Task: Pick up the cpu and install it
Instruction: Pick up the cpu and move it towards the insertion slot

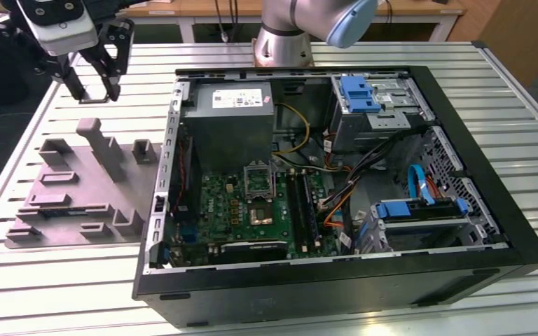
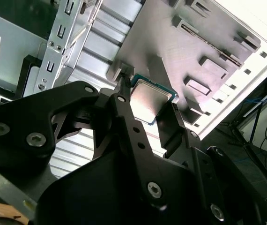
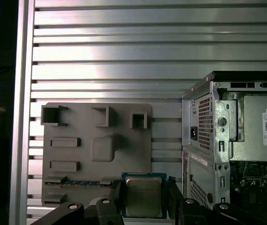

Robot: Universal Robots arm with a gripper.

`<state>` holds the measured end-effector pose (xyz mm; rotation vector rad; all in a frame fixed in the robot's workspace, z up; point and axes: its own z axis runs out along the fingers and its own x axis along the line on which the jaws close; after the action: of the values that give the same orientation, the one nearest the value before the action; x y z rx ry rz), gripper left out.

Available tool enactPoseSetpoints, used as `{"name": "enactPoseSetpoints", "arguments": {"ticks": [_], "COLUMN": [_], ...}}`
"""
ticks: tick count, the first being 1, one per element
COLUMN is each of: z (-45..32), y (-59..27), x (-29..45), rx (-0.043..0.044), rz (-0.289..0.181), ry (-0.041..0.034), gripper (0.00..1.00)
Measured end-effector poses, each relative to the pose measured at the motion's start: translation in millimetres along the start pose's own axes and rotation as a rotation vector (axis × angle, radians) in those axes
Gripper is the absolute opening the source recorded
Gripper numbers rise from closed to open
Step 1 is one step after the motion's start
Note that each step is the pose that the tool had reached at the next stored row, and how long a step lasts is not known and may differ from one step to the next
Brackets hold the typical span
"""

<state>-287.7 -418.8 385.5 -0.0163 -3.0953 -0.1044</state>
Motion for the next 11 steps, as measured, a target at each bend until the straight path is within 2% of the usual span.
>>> {"name": "enactPoseSetpoints", "arguments": {"ticks": [11], "z": [-0.3], "y": [0.1], "x": [-6.1], "rx": [0.0], "rz": [0.0], "ry": [0.0], "gripper": [0.47]}}
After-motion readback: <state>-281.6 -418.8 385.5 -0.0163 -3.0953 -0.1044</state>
